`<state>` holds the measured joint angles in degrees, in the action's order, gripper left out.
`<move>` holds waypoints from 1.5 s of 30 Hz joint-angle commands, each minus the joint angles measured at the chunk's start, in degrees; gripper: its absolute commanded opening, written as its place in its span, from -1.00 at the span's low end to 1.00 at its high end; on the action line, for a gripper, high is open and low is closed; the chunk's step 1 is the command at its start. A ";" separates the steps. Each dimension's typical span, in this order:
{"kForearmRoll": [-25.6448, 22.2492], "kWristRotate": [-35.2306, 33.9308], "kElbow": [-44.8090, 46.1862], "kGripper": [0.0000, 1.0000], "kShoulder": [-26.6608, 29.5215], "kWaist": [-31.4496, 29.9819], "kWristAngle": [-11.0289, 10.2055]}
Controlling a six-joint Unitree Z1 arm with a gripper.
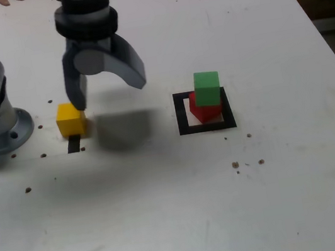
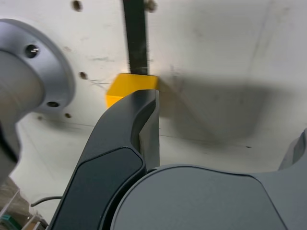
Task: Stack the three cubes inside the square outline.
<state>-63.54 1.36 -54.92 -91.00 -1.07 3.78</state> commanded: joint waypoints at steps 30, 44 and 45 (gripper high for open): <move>-9.73 0.05 -17.62 0.95 -4.59 -1.78 -5.87; -10.85 -10.49 -10.00 0.94 -4.41 -11.53 5.69; -10.82 -11.58 -10.29 0.94 -4.40 -12.66 6.67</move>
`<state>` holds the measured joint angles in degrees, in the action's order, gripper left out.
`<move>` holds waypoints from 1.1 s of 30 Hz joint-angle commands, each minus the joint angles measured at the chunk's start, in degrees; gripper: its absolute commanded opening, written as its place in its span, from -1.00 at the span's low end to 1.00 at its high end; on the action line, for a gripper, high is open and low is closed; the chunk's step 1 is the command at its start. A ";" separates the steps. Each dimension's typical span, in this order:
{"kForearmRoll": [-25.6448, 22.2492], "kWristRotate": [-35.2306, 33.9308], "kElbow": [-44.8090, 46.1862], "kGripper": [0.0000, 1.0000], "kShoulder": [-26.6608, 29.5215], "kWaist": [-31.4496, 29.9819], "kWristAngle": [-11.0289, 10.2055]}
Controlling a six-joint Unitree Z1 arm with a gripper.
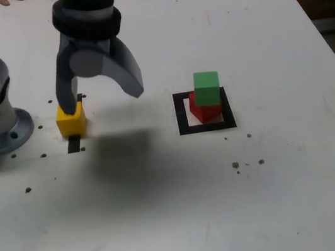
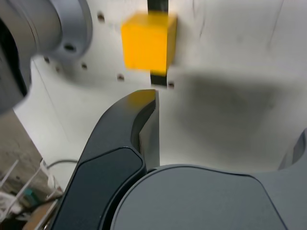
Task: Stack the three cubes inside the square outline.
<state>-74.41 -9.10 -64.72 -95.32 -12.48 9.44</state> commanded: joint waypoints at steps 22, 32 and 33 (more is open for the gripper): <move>9.37 -5.76 5.26 0.91 -4.24 -9.76 14.79; 12.99 -4.77 -0.26 0.92 -4.14 -9.00 6.03; 12.67 -4.77 -1.25 0.92 -4.10 -8.69 4.45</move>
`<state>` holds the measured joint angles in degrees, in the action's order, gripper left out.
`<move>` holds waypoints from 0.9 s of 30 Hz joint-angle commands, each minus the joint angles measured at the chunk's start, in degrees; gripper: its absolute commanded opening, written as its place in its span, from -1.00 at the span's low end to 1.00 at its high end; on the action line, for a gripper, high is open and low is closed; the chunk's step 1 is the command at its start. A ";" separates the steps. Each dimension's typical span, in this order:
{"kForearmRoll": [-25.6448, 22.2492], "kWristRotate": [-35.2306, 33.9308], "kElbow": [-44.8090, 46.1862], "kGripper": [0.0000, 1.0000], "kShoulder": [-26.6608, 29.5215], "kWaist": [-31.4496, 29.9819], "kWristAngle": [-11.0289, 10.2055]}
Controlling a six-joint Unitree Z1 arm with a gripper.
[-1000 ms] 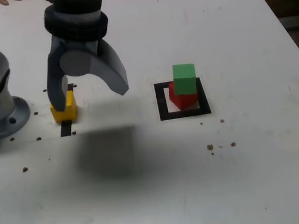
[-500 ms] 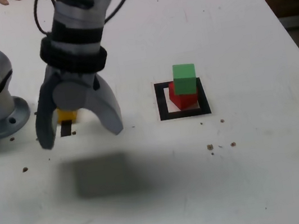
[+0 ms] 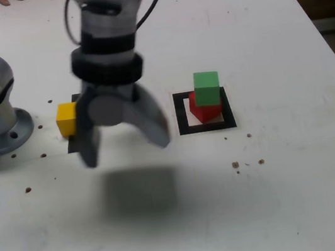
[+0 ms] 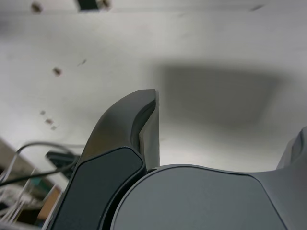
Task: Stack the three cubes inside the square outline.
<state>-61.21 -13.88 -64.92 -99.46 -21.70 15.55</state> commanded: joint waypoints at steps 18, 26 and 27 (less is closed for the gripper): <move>-10.59 3.85 -20.53 0.92 -6.16 4.27 -18.54; -10.97 6.45 -23.17 0.91 -11.28 5.92 -18.16; -10.95 6.74 -23.27 0.91 -11.64 6.18 -18.10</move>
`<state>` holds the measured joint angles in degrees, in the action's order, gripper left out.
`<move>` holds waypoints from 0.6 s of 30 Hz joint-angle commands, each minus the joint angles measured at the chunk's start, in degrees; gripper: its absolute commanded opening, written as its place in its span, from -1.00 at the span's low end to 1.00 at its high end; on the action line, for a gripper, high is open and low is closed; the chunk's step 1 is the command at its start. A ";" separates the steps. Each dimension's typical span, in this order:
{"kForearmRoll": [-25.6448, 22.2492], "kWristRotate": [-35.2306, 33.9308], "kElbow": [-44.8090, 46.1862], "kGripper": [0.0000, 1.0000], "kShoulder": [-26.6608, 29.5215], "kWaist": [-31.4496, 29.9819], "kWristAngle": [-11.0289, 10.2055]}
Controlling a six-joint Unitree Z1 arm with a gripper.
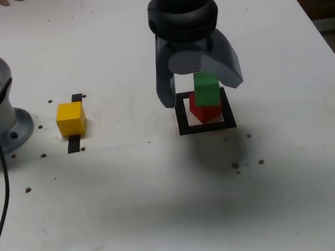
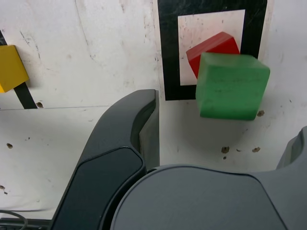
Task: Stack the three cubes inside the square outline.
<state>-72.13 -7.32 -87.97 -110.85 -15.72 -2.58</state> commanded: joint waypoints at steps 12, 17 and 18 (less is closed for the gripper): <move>0.23 2.47 -2.00 0.86 -4.33 2.11 0.08; 0.04 2.64 -3.34 0.73 -5.79 2.36 0.18; -0.04 2.67 -3.61 0.69 -6.01 2.36 0.22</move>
<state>-71.97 -4.78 -91.03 -116.48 -13.42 -2.41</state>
